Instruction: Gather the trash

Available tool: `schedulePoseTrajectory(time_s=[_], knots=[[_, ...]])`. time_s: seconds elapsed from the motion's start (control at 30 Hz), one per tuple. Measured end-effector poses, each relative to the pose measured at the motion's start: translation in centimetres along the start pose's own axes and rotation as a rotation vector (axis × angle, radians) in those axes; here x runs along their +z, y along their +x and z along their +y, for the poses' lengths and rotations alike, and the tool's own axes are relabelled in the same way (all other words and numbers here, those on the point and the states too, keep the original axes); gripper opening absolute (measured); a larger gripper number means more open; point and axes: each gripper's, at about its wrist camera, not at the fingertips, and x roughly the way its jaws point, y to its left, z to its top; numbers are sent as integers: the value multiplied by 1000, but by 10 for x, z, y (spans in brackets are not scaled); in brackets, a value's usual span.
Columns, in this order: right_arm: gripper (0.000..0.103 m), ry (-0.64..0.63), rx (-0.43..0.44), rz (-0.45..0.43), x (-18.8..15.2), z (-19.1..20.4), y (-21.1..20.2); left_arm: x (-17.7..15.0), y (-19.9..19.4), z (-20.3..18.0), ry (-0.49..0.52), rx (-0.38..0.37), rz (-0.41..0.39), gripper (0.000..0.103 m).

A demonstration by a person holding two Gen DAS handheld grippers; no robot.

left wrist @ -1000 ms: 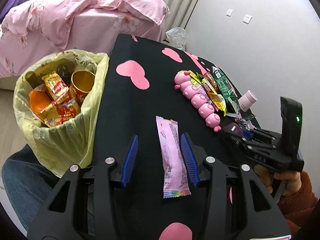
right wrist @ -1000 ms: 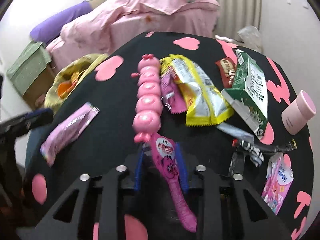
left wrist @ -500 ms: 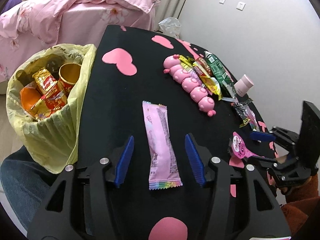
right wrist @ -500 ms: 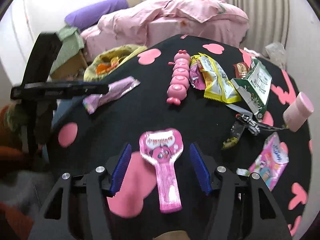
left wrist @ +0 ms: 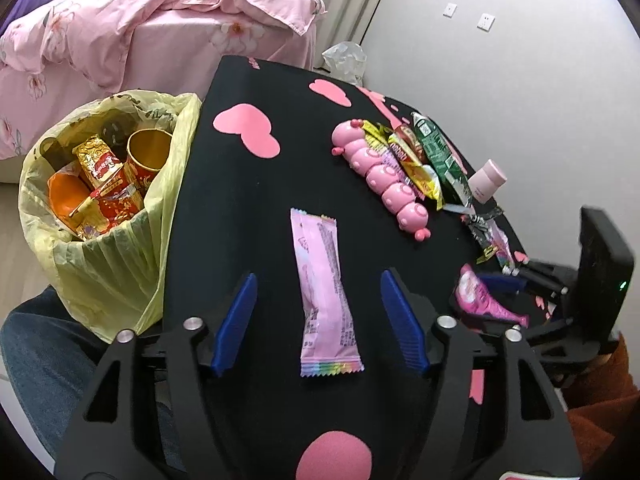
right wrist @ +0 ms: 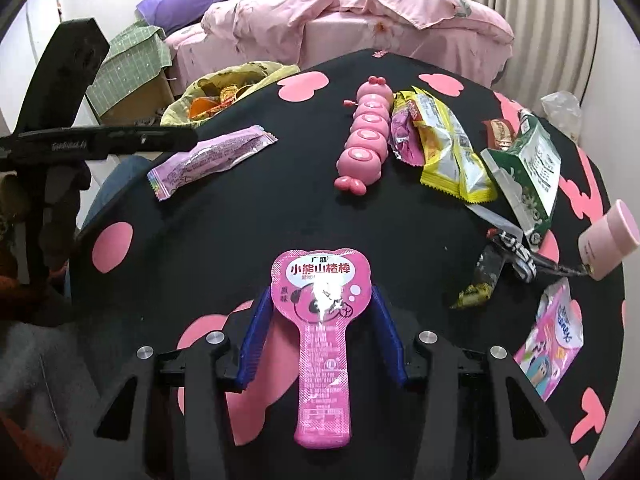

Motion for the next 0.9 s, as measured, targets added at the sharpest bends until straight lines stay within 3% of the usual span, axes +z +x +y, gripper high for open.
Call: schedulePoseTrajectory(time_s=[0.13,0.27,0.33,0.4,0.43,0.9], knots=[[47,22,-30,-48,3,-2,-16,-5,3,-6,38,-10,27,63],[47,83,-81,-98,2,-12,-30,-12,7,-12,62,32,65,61],[47,105,-94,-116,0,-17,-34,-16,6,-12,54,58,65,55],[47,136,-97,-129,-2,-23,-36,-19,2,-11,38,81,55,34],[47,143,-99,-130,-2,-24,-36,-19,0,-9,30,80,55,29],[47,117,-117,-188,19,-11,-47,-9,-34,-8,23,61,-66,28]])
